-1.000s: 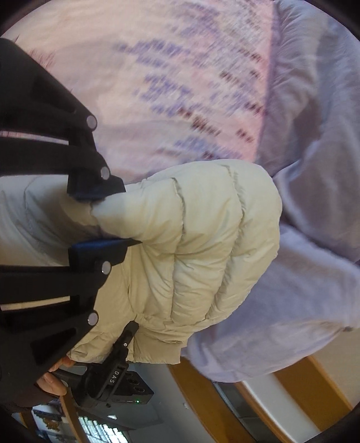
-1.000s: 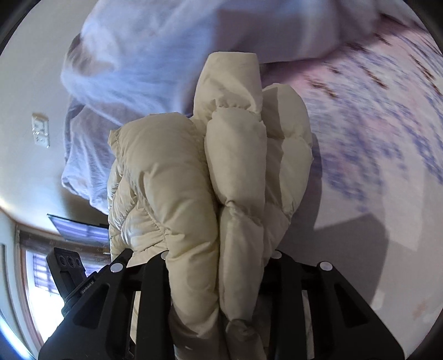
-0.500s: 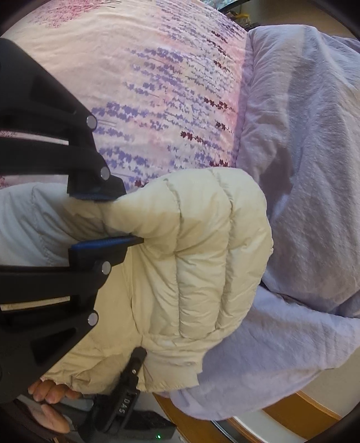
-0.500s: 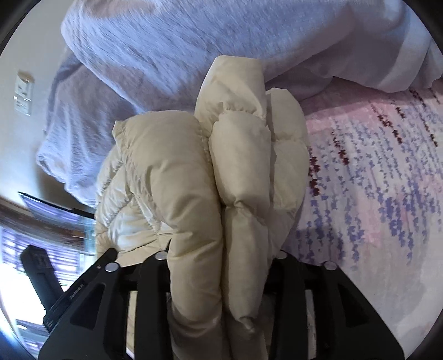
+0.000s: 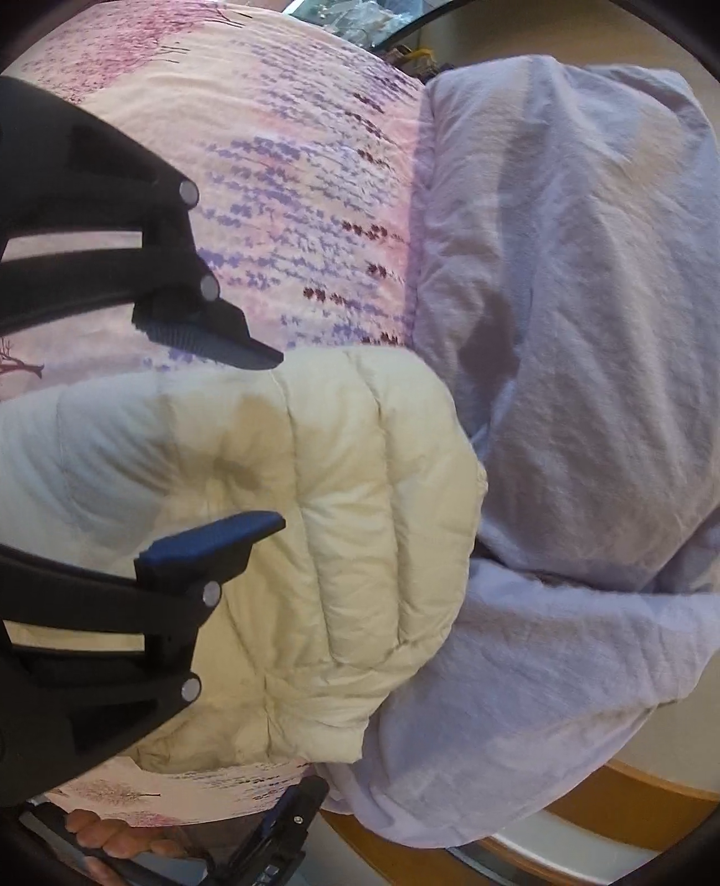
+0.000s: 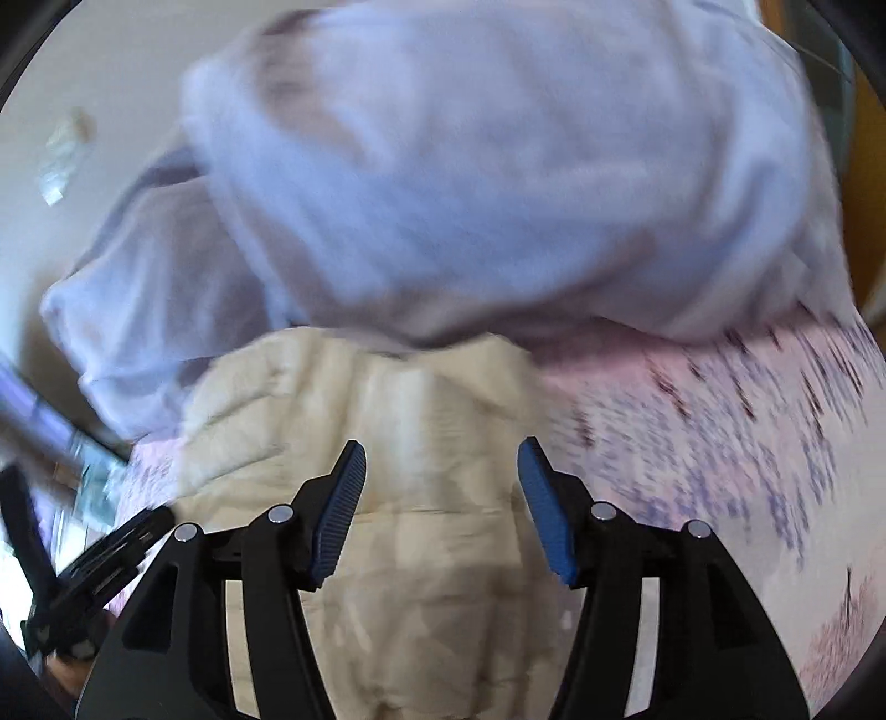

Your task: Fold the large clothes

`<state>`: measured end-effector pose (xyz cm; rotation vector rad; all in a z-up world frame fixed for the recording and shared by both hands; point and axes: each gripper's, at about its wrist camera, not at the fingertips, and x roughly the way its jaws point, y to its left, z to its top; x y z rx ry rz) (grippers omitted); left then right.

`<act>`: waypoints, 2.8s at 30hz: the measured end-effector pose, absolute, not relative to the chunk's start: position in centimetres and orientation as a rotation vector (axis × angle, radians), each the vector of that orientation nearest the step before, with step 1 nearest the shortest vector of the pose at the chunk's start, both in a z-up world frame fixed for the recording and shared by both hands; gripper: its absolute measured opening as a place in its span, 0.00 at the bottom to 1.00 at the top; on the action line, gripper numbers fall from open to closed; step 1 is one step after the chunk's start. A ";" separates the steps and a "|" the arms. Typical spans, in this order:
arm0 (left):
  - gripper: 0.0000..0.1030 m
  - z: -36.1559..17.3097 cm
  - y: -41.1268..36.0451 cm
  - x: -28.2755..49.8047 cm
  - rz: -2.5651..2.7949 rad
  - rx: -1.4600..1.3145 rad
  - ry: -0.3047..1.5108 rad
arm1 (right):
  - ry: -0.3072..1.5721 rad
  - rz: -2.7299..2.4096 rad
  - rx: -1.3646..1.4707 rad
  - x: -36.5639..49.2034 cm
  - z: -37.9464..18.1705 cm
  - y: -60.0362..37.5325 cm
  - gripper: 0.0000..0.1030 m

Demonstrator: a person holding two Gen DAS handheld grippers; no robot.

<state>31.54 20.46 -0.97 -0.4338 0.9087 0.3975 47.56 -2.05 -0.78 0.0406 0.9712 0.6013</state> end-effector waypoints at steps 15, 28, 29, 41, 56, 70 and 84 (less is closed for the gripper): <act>0.69 -3.8 17.6 34.1 0.365 -0.278 0.957 | 1.015 0.669 -0.268 45.0 -7.5 3.0 0.57; 0.92 -8.1 19.9 35.3 0.375 -0.336 0.972 | 1.000 0.678 -0.191 46.7 -11.3 2.6 0.60; 0.92 -8.3 19.9 35.3 0.374 -0.331 0.970 | 0.990 0.678 -0.184 46.6 -11.5 2.6 0.61; 0.95 -9.6 19.8 35.8 0.391 -0.333 0.972 | 0.940 0.682 -0.198 46.4 -12.0 2.4 0.62; 0.96 -1.9 14.9 25.9 0.381 -0.326 0.907 | 0.937 0.619 -0.199 39.2 -3.8 -4.2 0.98; 0.97 -2.7 10.4 16.8 0.421 -0.380 0.966 | 1.075 0.655 -0.301 30.7 -6.1 -7.4 0.99; 0.97 -1.4 7.1 13.2 0.360 -0.368 0.960 | 1.094 0.662 -0.289 27.1 -5.3 -9.0 0.99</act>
